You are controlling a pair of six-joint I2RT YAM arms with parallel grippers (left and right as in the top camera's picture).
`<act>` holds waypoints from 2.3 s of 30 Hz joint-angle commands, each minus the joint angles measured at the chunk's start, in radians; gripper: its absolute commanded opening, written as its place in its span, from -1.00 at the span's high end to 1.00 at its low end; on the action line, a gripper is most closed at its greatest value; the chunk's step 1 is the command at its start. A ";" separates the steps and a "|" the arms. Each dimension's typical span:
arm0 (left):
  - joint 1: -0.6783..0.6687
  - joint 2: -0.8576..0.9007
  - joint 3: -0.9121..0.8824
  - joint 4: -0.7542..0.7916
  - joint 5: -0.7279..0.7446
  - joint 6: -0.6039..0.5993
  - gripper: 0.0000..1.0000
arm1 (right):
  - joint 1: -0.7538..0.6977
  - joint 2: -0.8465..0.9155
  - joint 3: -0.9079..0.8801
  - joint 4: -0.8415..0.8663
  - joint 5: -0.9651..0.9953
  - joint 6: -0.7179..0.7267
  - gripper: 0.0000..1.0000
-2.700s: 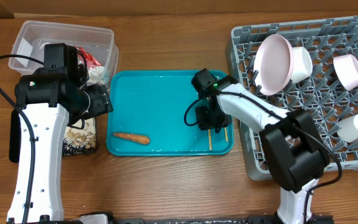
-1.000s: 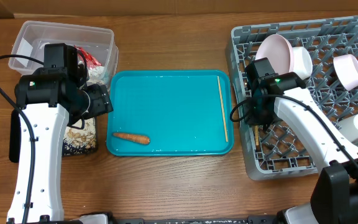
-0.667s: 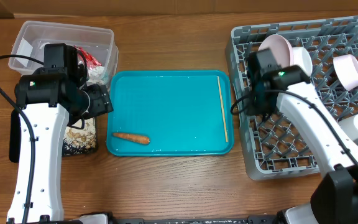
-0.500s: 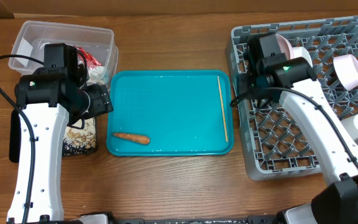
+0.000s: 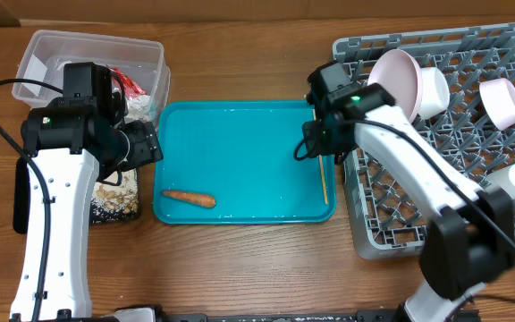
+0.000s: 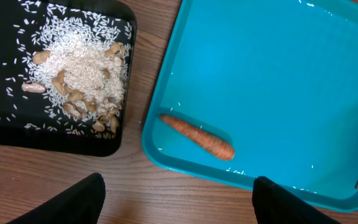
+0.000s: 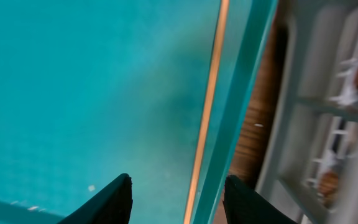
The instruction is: Sort waste into correct bins and load items into the dishwasher
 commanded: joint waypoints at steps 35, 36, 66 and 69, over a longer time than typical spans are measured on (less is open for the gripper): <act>0.004 -0.009 0.019 -0.004 -0.002 -0.021 -0.56 | 0.004 0.199 -0.012 -0.048 -0.081 0.056 0.92; 0.004 -0.009 0.019 -0.003 -0.002 -0.021 -0.57 | 0.004 0.185 -0.012 -0.052 -0.081 0.055 0.92; 0.004 -0.009 0.019 0.001 -0.002 -0.025 -0.59 | -0.140 -0.191 -0.152 -0.161 0.137 -0.092 0.90; 0.004 -0.009 0.019 0.000 -0.002 -0.028 -0.59 | -0.140 -0.191 -0.158 -0.159 0.136 -0.076 0.91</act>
